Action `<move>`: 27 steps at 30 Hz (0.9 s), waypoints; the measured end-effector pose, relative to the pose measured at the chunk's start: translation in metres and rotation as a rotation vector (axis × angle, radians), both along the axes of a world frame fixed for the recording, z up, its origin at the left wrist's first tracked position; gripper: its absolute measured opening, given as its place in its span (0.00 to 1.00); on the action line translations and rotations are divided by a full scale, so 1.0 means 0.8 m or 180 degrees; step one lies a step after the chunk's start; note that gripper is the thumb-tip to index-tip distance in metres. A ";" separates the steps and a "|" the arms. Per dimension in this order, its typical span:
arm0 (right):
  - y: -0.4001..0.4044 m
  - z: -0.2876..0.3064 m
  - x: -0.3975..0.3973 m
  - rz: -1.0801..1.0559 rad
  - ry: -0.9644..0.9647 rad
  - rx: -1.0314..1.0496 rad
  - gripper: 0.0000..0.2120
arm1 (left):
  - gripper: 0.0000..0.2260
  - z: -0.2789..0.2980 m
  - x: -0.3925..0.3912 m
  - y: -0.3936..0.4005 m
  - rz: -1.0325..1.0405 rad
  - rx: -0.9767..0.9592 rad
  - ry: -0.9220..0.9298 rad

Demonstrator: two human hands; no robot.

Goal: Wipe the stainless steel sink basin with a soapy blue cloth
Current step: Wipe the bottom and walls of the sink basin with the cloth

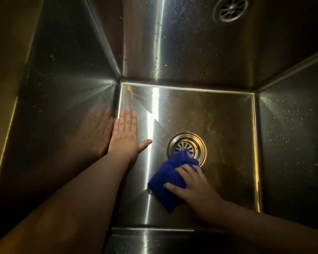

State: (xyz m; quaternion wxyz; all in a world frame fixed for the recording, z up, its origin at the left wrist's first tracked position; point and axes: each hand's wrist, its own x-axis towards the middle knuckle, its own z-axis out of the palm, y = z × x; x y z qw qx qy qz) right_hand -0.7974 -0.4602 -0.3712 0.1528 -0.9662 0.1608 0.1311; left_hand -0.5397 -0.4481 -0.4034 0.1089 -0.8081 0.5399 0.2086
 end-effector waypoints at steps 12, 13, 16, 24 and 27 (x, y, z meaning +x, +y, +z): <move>0.025 0.017 -0.066 0.0507 0.0496 0.0287 0.30 | 0.34 -0.014 -0.026 0.017 -0.0256 -0.0614 0.0120; 0.025 0.016 -0.058 0.0433 0.0524 0.0299 0.32 | 0.34 -0.016 -0.027 0.017 -0.0249 -0.0649 0.0094; 0.025 0.008 -0.038 0.0395 0.0676 0.0221 0.36 | 0.34 -0.019 -0.028 0.017 -0.0272 -0.0718 -0.0006; 0.040 -0.001 -0.050 0.0308 0.0567 0.0290 0.37 | 0.34 -0.018 -0.029 0.017 -0.0258 -0.0699 -0.0067; 0.029 -0.006 -0.052 0.0369 0.0381 0.0154 0.35 | 0.34 -0.021 -0.028 0.017 -0.0276 -0.0701 -0.0107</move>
